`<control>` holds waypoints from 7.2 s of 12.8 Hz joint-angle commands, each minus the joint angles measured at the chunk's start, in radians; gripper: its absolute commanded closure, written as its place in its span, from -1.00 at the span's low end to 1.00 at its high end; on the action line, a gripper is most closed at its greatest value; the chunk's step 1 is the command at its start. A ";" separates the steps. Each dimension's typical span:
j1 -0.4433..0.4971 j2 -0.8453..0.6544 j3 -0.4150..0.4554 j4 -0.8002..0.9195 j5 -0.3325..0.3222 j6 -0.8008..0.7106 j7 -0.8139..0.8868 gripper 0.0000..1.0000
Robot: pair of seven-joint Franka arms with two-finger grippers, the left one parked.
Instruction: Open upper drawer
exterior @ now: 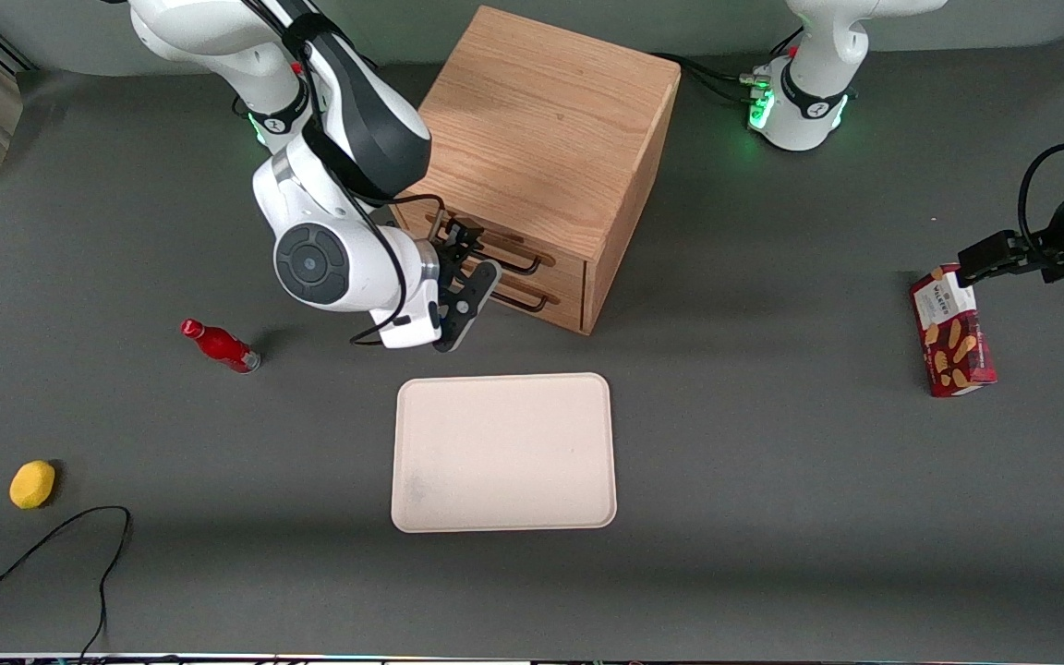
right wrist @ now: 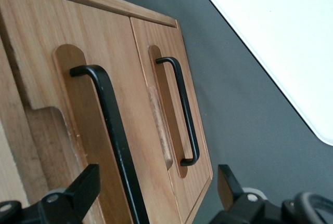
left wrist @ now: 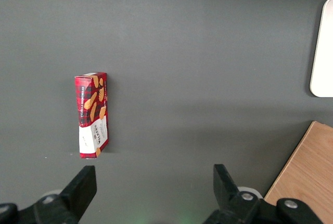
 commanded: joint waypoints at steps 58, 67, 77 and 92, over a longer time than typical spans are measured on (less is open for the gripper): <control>-0.176 0.253 -0.027 0.277 -0.063 0.105 -0.127 -1.00; -0.215 0.276 -0.026 0.342 -0.060 0.107 -0.140 -1.00; -0.232 0.315 -0.021 0.391 -0.056 0.179 -0.139 -1.00; -0.266 0.345 -0.019 0.431 -0.053 0.225 -0.137 -1.00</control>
